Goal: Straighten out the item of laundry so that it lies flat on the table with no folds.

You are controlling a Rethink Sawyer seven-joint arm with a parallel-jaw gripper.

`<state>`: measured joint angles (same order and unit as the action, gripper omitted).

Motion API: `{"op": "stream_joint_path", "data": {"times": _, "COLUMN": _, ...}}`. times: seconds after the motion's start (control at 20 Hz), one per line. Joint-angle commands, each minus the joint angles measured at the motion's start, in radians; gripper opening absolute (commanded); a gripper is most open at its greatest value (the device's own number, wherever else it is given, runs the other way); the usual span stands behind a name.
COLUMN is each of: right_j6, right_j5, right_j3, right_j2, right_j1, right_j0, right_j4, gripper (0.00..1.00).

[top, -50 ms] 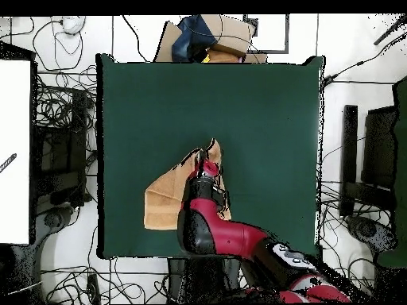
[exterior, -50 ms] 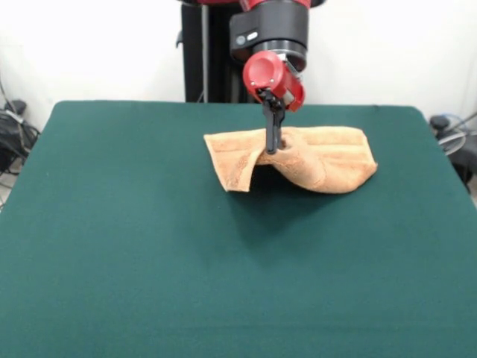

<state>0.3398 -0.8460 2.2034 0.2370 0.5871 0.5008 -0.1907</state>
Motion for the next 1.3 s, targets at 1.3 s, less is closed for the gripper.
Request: {"op": "stream_joint_path", "data": {"times": 1.3, "right_j6": 0.384, "right_j5": -0.027, "right_j3": -0.130, "right_j2": 0.057, "right_j1": -0.031, "right_j0": -0.011, "right_j4": -0.006, "gripper": 0.00}}
